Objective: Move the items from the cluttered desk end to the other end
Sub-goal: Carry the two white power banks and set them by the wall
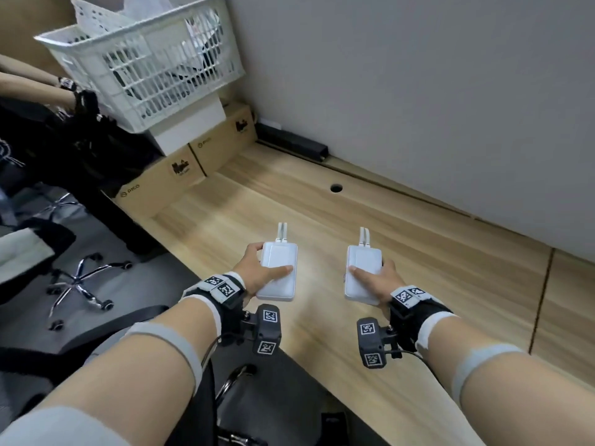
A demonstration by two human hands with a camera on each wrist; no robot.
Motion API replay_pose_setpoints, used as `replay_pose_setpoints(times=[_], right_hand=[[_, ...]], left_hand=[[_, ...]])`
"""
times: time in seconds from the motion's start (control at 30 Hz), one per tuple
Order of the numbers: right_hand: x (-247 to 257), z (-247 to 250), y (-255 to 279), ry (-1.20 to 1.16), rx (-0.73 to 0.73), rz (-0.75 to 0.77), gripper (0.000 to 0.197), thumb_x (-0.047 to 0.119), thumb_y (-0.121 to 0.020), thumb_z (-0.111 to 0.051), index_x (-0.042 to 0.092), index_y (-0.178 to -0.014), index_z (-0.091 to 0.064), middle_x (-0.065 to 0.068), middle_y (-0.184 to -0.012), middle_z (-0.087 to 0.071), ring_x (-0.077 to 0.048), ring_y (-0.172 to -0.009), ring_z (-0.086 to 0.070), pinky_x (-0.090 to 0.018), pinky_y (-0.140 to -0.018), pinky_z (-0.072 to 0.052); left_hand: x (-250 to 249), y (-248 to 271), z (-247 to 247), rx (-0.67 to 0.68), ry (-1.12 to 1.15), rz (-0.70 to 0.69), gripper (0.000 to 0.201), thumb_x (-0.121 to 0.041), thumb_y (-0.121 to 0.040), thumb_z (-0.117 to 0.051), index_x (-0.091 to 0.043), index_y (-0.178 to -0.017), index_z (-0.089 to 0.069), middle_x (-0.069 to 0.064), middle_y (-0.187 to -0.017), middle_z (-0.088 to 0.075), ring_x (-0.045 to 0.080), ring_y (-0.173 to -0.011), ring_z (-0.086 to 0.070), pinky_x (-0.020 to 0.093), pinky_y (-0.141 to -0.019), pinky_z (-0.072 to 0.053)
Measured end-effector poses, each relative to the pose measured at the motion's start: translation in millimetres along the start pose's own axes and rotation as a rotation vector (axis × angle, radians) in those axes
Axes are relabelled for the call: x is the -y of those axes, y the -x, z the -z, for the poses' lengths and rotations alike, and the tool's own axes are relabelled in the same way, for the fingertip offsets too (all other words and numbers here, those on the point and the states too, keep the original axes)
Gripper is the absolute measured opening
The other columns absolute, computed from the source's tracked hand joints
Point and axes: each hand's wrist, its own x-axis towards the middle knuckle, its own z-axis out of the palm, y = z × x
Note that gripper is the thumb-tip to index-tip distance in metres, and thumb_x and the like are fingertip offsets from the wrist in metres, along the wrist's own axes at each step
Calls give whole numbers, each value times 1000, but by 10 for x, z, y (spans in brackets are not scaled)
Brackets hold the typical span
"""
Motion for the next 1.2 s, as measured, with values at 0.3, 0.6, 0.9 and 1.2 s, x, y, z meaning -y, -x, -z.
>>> replay_pose_setpoints(times=[0.3, 0.6, 0.9, 1.2], right_hand=[[613, -615, -545, 19, -49, -95, 118, 63, -29, -94, 14, -127, -52, -10, -108, -72, -28, -87, -75, -40, -63, -62], [1446, -1629, -1337, 260, -250, -199, 97, 40, -65, -88, 15, -137, -28, -5, -117, -56, -26, -102, -61, -39, -84, -55], [1913, -2790, -2863, 337, -307, -206, 62, 29, -93, -64, 9, -141, -29, -15, -130, -57, -37, -114, -59, -36, -87, -47], [2372, -3592, -4029, 346, -366, -69, 63, 19, -85, -66, 15, -137, -32, -12, -125, -56, -33, -110, -59, -37, -90, -51]], left_hand=[[-395, -1214, 492, 70, 21, 89, 85, -26, -59, -92, -16, -131, -48, 12, -114, -67, 32, -94, -70, 49, -77, -61], [-796, -2977, 875, 130, -127, 37, 97, -37, -60, -91, -26, -132, -28, 2, -115, -56, 25, -98, -63, 41, -81, -59], [-1174, -4772, 1584, -31, -481, -41, 52, -24, -72, -82, -14, -114, -52, 6, -100, -60, 27, -88, -58, 32, -77, -50], [-1600, -5877, 1740, 65, -876, -307, 11, -9, -60, -71, -11, -56, -61, 7, -55, -58, 21, -50, -59, 34, -55, -59]])
